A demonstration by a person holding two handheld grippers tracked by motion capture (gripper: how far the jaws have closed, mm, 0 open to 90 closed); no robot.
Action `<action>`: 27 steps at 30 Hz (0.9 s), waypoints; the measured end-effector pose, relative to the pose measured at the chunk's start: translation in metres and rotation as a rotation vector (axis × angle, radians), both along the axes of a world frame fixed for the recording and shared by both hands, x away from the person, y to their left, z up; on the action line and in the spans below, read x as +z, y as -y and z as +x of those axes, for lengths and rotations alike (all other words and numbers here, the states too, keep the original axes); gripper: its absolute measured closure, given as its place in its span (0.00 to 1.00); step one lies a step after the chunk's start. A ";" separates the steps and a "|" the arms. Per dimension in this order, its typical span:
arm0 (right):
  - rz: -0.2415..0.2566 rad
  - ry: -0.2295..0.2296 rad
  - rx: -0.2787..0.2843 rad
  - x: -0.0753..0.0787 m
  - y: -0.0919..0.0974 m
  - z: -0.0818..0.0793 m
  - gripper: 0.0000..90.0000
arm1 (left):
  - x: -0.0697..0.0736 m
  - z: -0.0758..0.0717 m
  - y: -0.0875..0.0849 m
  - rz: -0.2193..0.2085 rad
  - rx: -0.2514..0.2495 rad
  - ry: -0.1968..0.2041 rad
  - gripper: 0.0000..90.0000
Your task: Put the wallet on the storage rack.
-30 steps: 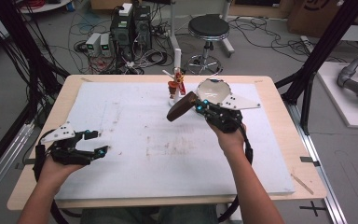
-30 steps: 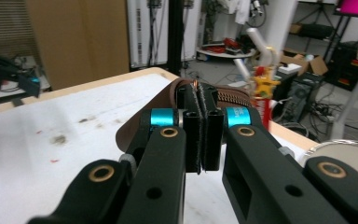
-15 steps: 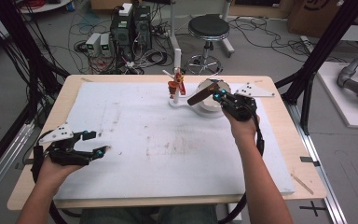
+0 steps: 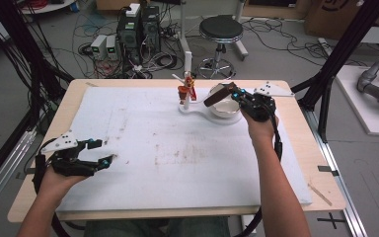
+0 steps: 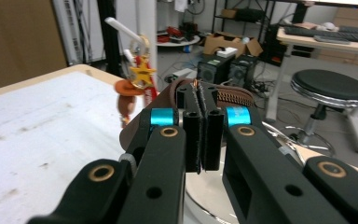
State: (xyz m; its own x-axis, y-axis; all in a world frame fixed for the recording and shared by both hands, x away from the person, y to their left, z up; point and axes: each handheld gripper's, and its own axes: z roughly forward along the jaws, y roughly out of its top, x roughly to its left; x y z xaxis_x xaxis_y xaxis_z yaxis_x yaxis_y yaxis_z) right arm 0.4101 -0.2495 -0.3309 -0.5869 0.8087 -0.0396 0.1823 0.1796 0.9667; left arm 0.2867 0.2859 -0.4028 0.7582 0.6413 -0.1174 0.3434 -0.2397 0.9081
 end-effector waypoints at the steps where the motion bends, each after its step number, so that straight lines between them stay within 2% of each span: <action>1: 0.003 -0.007 -0.013 -0.001 0.003 0.003 1.00 | 0.000 0.000 0.000 0.000 0.002 0.000 0.24; 10: -0.008 -0.045 -0.074 -0.013 0.010 0.017 1.00 | 0.001 -0.002 -0.002 0.000 0.007 0.003 0.24; 13: -0.039 -0.071 -0.096 -0.019 0.010 0.024 1.00 | 0.001 -0.002 -0.002 0.003 0.010 0.002 0.24; 19: -0.059 -0.113 -0.148 -0.027 0.016 0.031 1.00 | 0.002 -0.003 -0.002 0.004 0.008 0.005 0.24; 23: -0.074 -0.123 -0.172 -0.031 0.020 0.032 1.00 | 0.002 -0.003 -0.001 0.002 0.007 0.005 0.24; 25: -0.048 -0.119 -0.181 -0.032 0.024 0.032 1.00 | 0.002 -0.003 -0.001 0.006 0.004 0.006 0.24; 27: -0.053 -0.115 -0.181 -0.032 0.024 0.032 1.00 | 0.002 -0.003 0.000 0.005 0.003 0.005 0.24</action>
